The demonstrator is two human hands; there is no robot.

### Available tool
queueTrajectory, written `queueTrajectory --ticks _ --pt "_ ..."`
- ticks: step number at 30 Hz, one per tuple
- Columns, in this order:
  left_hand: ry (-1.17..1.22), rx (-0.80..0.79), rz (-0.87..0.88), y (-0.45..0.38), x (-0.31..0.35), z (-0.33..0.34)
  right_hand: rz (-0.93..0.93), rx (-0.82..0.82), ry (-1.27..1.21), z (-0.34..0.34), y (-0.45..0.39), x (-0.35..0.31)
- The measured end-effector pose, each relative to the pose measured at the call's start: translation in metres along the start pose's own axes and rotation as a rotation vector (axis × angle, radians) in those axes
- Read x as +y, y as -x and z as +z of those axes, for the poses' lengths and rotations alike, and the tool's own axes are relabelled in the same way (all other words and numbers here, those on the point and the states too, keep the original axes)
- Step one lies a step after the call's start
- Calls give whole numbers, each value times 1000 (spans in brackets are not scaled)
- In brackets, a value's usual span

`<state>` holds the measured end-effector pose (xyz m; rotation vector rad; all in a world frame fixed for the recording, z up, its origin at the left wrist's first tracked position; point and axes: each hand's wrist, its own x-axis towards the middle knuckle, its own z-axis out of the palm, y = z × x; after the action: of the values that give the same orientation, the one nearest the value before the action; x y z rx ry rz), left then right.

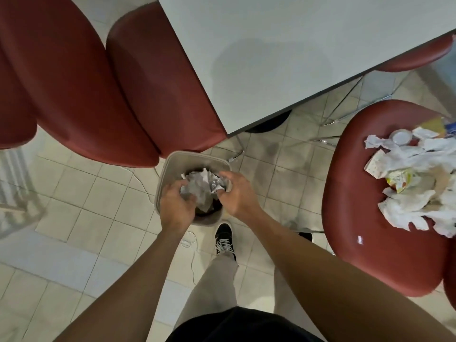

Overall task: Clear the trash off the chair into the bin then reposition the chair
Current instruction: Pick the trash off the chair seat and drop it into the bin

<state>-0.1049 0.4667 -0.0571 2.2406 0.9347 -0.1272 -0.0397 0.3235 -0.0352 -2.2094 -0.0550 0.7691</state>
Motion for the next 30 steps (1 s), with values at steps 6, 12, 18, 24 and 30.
queueTrajectory --ticks 6,12,18,24,30 --pt "-5 -96 61 13 32 28 16 64 -38 -40 5 33" --pt "44 -225 111 30 78 76 124 137 -79 -95 22 83" --pt "-25 -314 264 57 137 134 267 203 -136 -162 41 147" --pt "-94 -414 340 90 206 197 377 299 -150 -221 59 216" --pt "-193 -493 468 113 268 266 475 381 -182 -269 69 284"
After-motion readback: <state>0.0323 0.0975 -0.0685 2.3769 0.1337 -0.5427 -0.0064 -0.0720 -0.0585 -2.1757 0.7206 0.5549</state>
